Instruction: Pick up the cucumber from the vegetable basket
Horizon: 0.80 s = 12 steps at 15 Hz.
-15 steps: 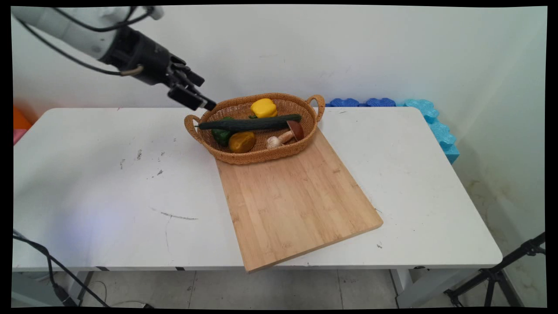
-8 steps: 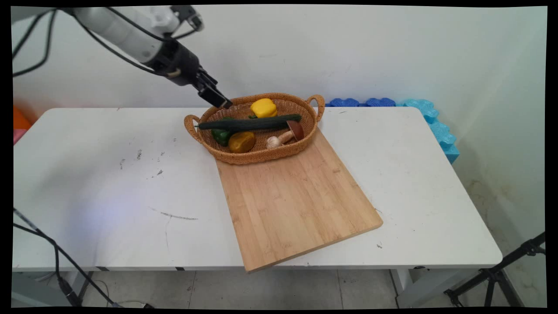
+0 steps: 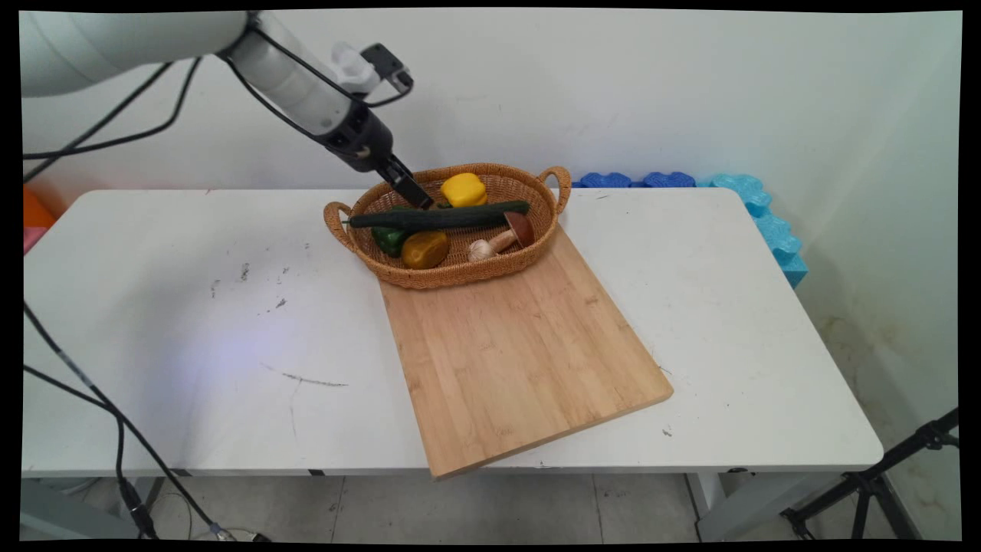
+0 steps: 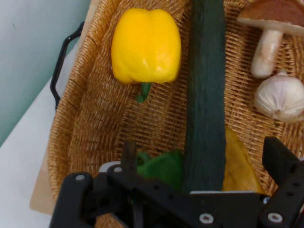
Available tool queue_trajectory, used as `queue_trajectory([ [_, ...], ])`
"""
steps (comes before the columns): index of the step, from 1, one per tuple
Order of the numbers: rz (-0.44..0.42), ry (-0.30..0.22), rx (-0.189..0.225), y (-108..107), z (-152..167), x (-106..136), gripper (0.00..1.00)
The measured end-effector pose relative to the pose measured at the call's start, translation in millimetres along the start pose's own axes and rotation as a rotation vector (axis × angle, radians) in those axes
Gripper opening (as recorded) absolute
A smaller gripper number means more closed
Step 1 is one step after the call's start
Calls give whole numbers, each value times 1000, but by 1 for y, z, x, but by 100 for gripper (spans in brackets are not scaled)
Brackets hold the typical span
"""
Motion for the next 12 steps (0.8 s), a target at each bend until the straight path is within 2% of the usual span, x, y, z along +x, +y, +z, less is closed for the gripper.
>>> queue_trajectory([
  [7,-18,-44,-17,4,47,9,100],
  [12,-20,-59,-25,5,64,11,100],
])
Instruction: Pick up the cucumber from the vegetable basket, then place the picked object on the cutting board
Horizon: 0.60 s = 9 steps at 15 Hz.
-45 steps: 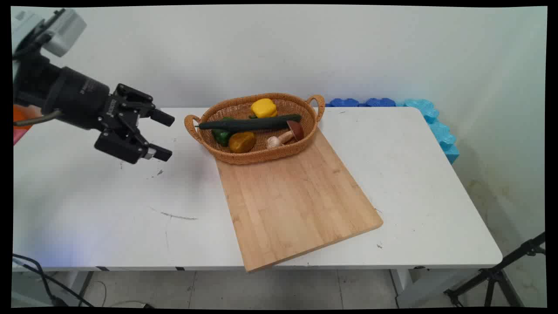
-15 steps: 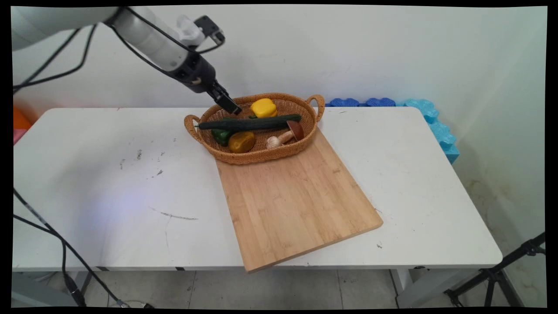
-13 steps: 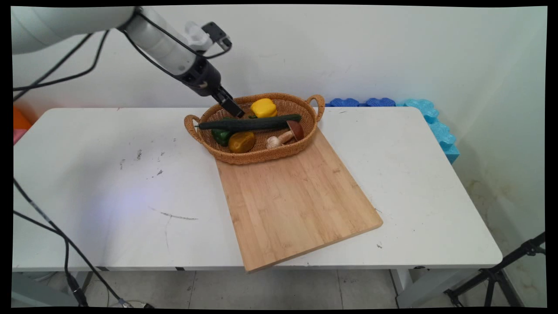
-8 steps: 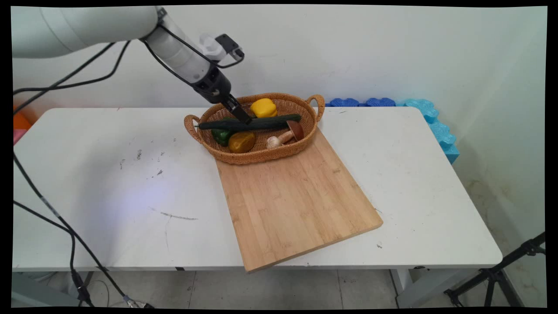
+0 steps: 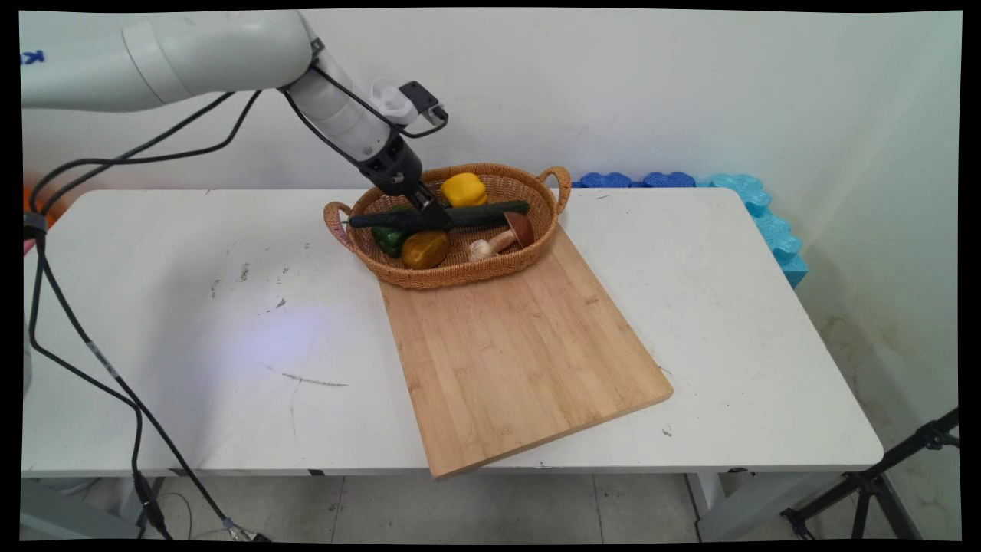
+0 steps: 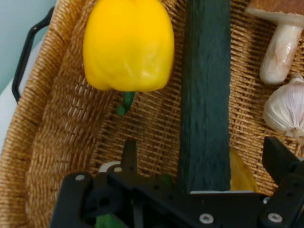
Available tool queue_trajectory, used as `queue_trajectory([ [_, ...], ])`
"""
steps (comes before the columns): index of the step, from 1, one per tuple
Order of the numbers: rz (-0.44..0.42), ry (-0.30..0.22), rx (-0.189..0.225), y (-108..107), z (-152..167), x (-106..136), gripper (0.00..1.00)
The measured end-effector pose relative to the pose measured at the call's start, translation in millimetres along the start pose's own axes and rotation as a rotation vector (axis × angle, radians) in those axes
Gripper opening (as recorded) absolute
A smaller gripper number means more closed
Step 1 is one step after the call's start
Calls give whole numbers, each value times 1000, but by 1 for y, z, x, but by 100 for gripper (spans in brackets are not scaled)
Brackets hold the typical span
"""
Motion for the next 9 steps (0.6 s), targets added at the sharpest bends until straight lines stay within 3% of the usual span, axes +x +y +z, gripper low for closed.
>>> queue_trajectory([
  [3,-1,-5,-2,1,7,1,100],
  [4,-4,-7,-2,1,9,2,0],
  [9,-3,-15,-4,2,18,1,0],
])
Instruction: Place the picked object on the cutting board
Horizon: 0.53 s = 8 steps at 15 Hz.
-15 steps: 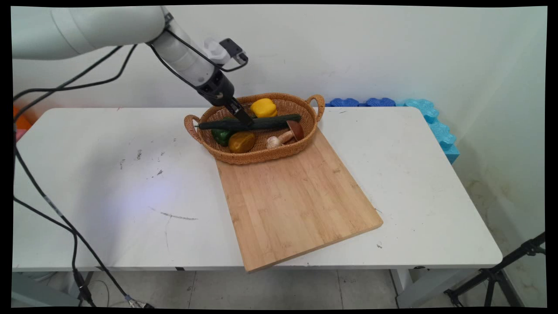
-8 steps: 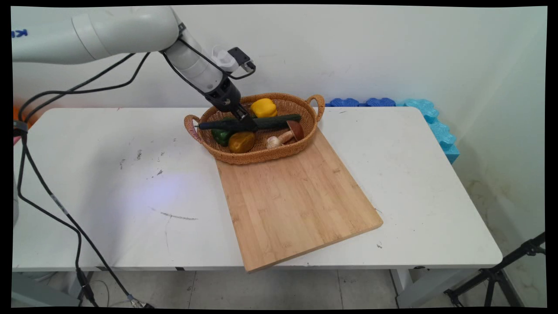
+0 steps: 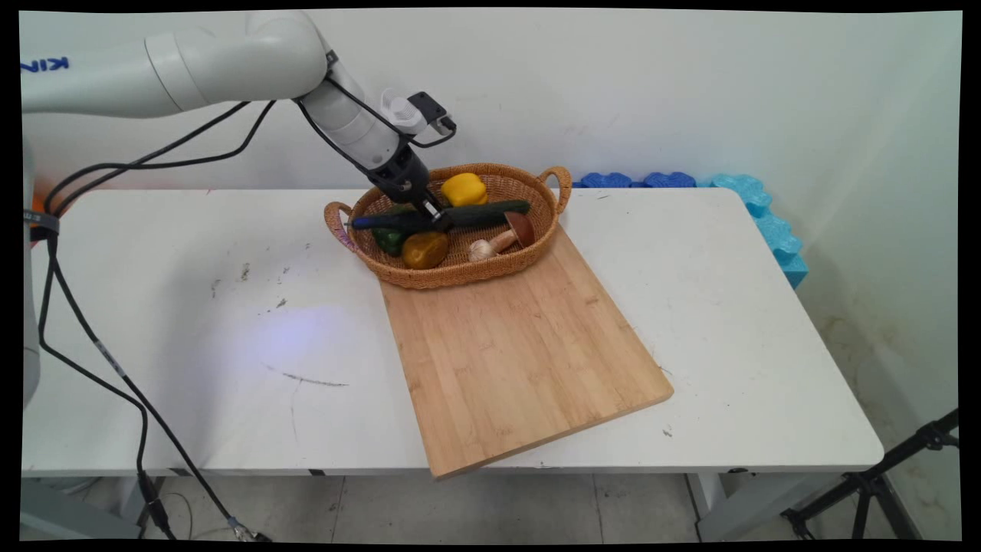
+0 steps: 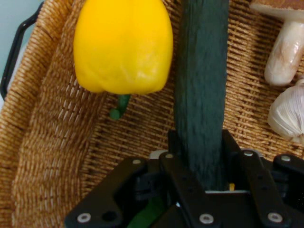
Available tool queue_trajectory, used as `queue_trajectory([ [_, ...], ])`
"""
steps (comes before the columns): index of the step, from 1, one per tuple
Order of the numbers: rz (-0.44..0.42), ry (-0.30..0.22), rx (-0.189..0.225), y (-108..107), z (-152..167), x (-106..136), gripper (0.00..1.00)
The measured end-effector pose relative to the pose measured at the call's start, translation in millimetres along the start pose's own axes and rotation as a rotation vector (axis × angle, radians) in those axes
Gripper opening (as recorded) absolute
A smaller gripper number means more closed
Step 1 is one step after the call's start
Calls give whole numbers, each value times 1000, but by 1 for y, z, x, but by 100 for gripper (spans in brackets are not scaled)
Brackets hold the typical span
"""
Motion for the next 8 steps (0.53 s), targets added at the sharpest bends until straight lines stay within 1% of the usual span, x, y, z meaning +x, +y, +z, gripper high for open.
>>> queue_trajectory([
  [4,6,12,0,2,-1,2,0],
  [8,6,45,6,5,-17,7,0],
])
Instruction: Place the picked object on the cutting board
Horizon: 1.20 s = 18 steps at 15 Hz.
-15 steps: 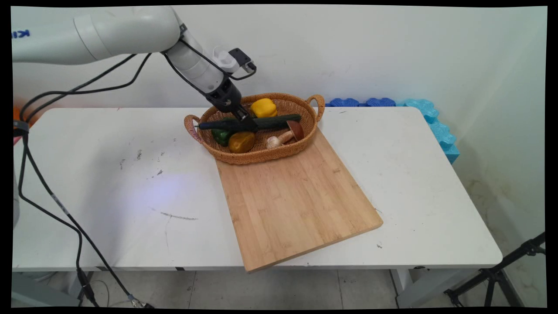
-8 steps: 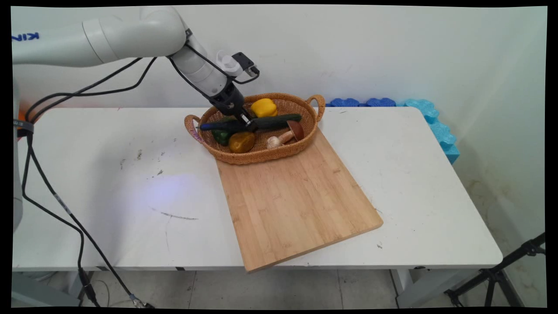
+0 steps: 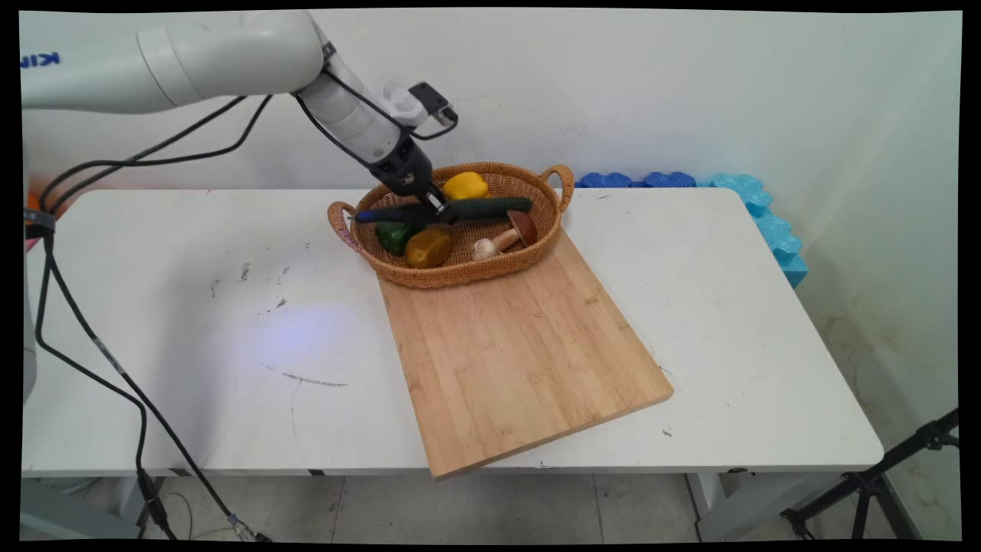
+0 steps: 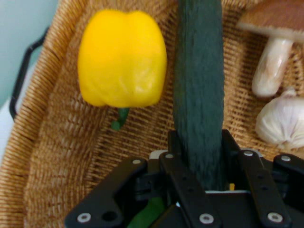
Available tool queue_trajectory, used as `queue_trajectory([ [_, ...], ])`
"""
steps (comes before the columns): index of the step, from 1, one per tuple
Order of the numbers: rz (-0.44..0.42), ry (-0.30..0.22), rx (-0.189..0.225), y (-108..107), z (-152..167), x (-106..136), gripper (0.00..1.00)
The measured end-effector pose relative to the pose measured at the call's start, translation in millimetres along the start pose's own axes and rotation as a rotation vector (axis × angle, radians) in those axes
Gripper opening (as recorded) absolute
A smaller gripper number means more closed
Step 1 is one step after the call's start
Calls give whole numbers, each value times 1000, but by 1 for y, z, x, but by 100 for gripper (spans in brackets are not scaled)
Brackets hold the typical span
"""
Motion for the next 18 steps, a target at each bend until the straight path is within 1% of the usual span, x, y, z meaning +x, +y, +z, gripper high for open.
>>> queue_trajectory([
  [3,-4,41,1,4,-29,5,0],
  [7,7,99,-9,17,-82,7,0],
  [8,10,108,-13,20,-91,6,0],
  [12,14,149,-57,50,-139,-3,0],
  [16,12,162,-95,79,-160,-16,0],
  [18,17,163,-111,94,-166,-25,0],
])
